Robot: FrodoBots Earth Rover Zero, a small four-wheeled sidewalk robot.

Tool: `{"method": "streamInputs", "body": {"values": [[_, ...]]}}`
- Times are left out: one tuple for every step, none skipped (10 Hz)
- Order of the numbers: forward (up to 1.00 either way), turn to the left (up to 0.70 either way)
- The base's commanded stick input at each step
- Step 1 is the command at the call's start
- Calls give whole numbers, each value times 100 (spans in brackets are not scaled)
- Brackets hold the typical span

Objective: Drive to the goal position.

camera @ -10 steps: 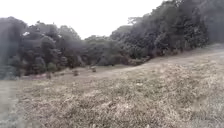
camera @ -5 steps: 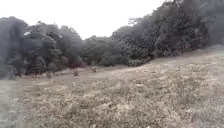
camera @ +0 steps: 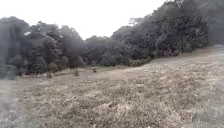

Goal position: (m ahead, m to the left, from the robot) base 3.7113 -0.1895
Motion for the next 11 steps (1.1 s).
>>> {"method": "streamInputs", "body": {"values": [[0,45],[0,45],[0,45],[0,44],[0,41],[0,38],[0,0],[0,0],[0,5],[0,21],[0,38]]}}
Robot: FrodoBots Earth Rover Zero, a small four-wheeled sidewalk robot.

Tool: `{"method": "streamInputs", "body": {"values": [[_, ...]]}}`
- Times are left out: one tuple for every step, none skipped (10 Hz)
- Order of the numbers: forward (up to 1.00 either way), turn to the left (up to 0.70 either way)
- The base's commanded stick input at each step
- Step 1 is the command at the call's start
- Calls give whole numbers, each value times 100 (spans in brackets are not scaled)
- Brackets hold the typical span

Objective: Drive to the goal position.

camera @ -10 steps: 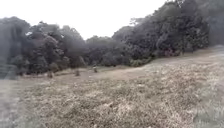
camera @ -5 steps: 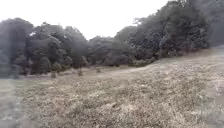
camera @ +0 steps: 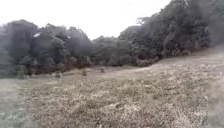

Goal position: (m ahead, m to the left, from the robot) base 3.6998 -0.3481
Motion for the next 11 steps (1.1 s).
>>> {"method": "streamInputs", "body": {"values": [[0,44],[0,44],[0,44],[0,30],[0,16],[0,0],[0,0],[0,0],[0,0],[0,0],[0,-14]]}}
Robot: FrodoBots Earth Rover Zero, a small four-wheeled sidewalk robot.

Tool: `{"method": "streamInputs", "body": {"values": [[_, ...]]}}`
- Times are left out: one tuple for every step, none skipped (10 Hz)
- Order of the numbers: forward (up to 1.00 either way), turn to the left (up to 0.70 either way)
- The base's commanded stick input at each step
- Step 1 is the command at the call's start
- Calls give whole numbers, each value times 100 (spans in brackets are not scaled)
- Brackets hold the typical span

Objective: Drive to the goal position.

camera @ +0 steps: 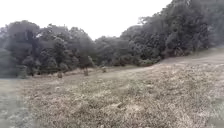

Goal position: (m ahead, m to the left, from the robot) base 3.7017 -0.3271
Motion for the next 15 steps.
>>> {"method": "streamInputs", "body": {"values": [[0,-27],[0,-39],[0,-45],[0,-45],[0,-45],[0,-45],[0,-45],[0,-45],[0,-45],[0,-45],[0,-45],[0,-45],[0,-45],[0,-45],[0,-45]]}}
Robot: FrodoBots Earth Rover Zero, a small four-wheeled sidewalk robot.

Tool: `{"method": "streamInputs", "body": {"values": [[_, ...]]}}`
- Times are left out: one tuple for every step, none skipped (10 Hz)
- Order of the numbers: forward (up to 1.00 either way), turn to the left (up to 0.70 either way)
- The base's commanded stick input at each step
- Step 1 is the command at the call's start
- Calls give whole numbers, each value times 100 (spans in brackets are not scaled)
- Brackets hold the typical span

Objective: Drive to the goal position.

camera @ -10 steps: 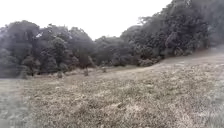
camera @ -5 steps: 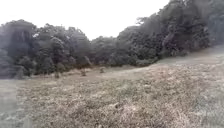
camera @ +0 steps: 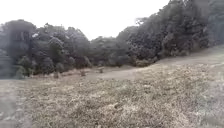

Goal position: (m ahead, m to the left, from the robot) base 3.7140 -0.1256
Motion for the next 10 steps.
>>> {"method": "streamInputs", "body": {"values": [[0,-20],[0,-8],[0,0],[0,0],[0,0],[0,-44],[0,-42],[0,-41],[0,0],[0,0]]}}
